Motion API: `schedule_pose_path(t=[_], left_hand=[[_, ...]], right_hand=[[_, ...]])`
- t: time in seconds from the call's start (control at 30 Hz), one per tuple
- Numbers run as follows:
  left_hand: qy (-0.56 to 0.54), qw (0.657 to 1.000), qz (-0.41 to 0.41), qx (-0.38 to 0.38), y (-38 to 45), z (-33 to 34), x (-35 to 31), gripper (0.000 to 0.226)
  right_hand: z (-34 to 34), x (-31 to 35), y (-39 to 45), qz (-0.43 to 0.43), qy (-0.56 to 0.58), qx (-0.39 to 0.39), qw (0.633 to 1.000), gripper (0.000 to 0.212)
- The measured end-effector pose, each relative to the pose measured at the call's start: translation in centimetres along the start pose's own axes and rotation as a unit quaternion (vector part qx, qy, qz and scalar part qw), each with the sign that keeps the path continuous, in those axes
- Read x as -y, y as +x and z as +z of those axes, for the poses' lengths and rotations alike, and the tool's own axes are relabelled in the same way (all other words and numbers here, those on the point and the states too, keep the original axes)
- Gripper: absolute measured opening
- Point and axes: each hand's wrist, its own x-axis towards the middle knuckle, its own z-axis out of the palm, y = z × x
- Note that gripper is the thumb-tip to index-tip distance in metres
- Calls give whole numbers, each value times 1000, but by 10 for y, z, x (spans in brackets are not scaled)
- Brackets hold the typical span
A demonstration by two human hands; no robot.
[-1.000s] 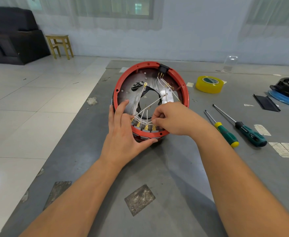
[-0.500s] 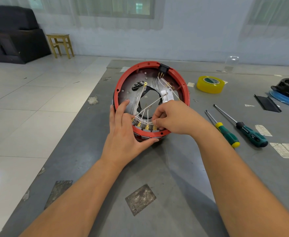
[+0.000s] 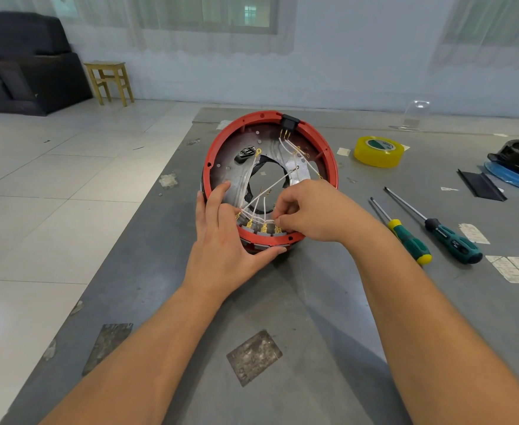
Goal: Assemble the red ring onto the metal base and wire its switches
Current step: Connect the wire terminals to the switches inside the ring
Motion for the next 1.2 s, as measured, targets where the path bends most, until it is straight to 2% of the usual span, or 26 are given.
schedule_pose_path(t=[0.33, 0.43, 0.57, 0.73, 0.93, 1.07, 1.2], left_hand=[[29, 1000, 5, -9, 0, 1, 2, 90], [87, 995, 25, -27, 3, 2, 5, 93], [117, 990, 57, -56, 5, 2, 8, 96], [148, 983, 89, -67, 4, -3, 6, 97], [139, 989, 37, -12, -5, -7, -2, 94], [151, 988, 5, 36, -16, -15, -4, 93], [167, 983, 18, 78, -18, -27, -1, 84]], right_hand=[[4, -6, -5, -21, -7, -15, 1000, 5], [16, -15, -16, -65, -27, -42, 997, 16], [40, -33, -41, -119, -125, -134, 976, 34], [50, -45, -58, -156, -133, -159, 966, 43], [50, -45, -64, -168, -96, -166, 967, 39], [49, -46, -70, -166, -80, -129, 974, 42], [45, -46, -73, -161, -88, -97, 978, 44]])
